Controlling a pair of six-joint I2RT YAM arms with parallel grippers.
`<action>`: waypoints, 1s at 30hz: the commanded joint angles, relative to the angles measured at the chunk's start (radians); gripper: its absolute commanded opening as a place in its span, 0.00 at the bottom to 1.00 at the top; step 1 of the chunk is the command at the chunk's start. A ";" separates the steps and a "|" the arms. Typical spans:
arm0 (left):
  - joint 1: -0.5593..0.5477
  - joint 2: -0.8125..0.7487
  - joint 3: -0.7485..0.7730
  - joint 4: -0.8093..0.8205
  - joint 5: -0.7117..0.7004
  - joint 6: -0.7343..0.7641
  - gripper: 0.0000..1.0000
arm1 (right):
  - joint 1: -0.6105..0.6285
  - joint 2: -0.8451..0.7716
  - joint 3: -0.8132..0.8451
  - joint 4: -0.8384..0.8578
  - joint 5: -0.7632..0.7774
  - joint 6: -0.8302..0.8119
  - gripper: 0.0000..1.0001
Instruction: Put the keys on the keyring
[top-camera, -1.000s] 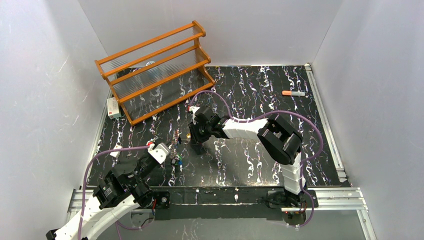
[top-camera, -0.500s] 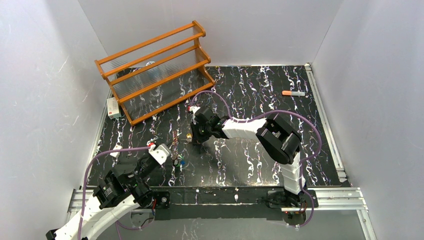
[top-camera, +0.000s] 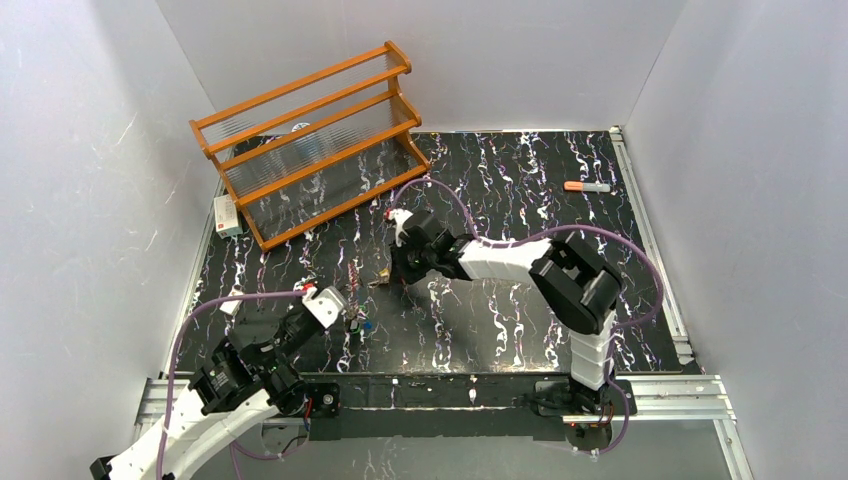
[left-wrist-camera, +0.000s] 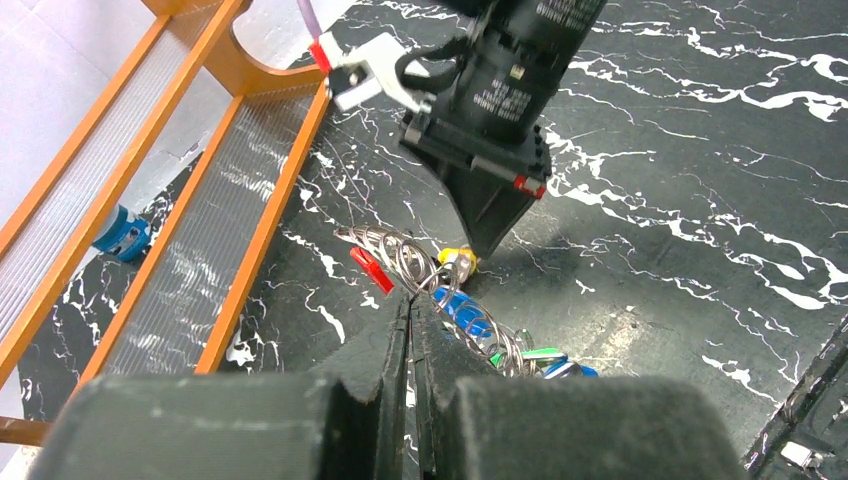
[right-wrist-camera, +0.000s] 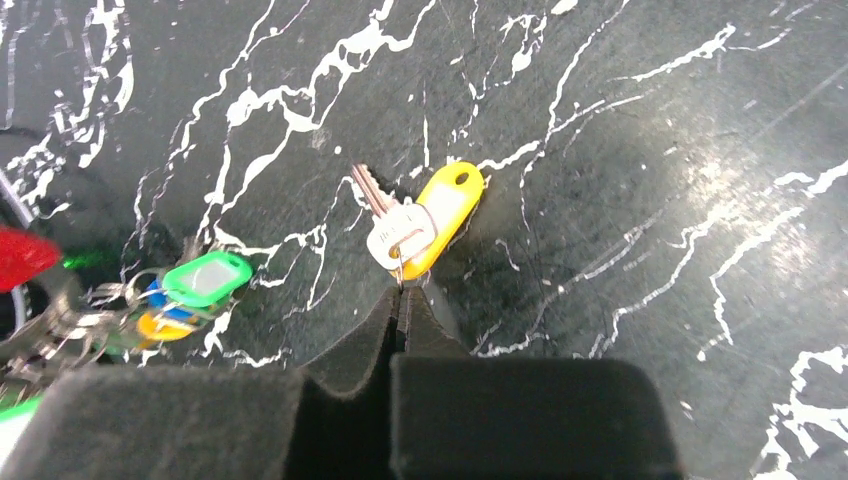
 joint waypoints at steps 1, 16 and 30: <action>0.003 0.030 0.017 0.053 0.016 -0.008 0.00 | -0.038 -0.119 -0.065 0.095 -0.098 -0.049 0.01; 0.003 0.383 0.027 0.157 0.076 -0.098 0.00 | -0.138 -0.332 -0.176 -0.002 0.019 -0.197 0.01; 0.003 0.752 -0.096 0.679 0.199 -0.183 0.00 | -0.218 -0.554 -0.368 -0.041 -0.039 -0.272 0.01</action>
